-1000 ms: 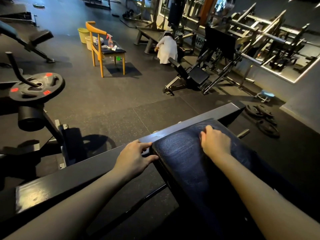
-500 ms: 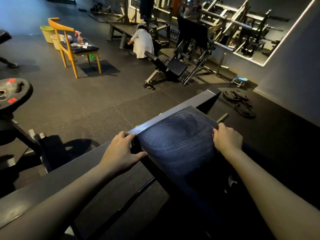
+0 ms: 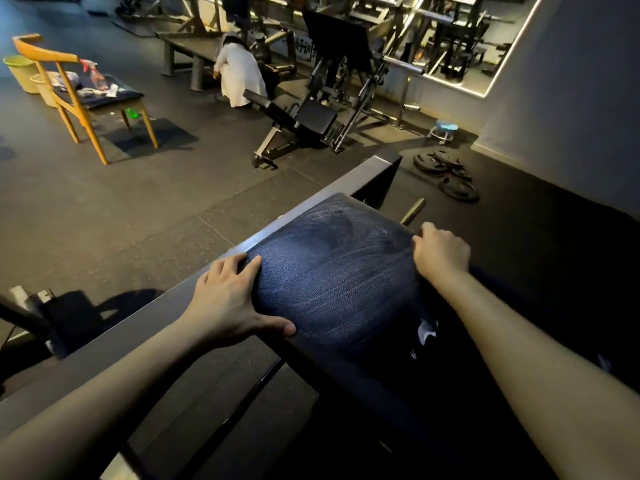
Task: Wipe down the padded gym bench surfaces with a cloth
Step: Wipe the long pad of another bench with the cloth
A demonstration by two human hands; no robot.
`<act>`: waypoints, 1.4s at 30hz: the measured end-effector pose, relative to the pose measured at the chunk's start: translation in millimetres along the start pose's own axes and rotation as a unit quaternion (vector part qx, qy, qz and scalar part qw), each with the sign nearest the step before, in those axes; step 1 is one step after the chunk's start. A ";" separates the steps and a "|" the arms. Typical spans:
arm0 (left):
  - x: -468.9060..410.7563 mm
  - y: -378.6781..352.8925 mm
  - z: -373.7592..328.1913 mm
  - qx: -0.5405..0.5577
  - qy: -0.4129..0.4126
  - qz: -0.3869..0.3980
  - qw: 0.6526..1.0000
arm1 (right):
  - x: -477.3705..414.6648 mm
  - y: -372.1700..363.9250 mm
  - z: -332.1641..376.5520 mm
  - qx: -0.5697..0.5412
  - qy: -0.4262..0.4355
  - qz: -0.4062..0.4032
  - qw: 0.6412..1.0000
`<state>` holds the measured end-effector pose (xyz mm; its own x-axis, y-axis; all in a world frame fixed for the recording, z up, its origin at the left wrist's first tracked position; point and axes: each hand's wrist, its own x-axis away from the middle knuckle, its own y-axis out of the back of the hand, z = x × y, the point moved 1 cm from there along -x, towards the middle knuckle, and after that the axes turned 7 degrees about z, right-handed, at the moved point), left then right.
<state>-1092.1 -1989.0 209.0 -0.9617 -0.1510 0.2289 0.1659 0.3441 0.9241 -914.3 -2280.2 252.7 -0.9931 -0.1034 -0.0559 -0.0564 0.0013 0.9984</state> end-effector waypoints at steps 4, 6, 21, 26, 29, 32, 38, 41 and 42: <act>0.5 2.7 1.4 0.000 -0.003 -0.005 1.000 | 59.9 -9.3 89.4 -0.080 0.147 0.021 0.986; 2.0 4.7 5.6 0.003 -0.012 -0.005 1.000 | 117.3 -6.6 111.1 -0.079 0.290 0.048 0.953; 12.8 5.9 11.6 0.026 -0.052 -0.046 0.997 | 103.4 -14.3 145.5 -0.096 0.304 0.023 0.947; 17.5 -10.3 19.3 0.044 -0.068 -0.100 0.992 | 119.6 -13.4 50.8 -0.074 0.290 0.013 0.954; 15.8 -7.3 16.7 0.027 -0.067 -0.096 0.993 | 47.6 -4.0 34.3 -0.004 0.124 -0.016 0.992; 17.1 -5.5 16.4 0.026 -0.059 -0.085 0.994 | 45.4 -7.6 85.9 -0.059 0.119 0.000 0.991; 18.8 -14.5 23.7 0.042 -0.060 -0.088 0.994 | 153.8 -16.5 85.4 -0.101 0.338 -0.019 0.936; 15.6 -20.0 22.4 0.028 -0.038 -0.101 0.994 | 97.1 -10.8 13.6 -0.062 0.141 -0.014 0.988; 14.5 -19.6 19.2 0.025 -0.027 -0.101 0.994 | 69.6 -8.1 -5.7 -0.052 0.065 -0.005 0.997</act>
<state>-1113.4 -1980.0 188.4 -0.9848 -0.1721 0.0228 -0.0407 0.3570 0.9332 -982.4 -2293.1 240.8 -0.9706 -0.2301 -0.0707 -0.0481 -0.1022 0.9936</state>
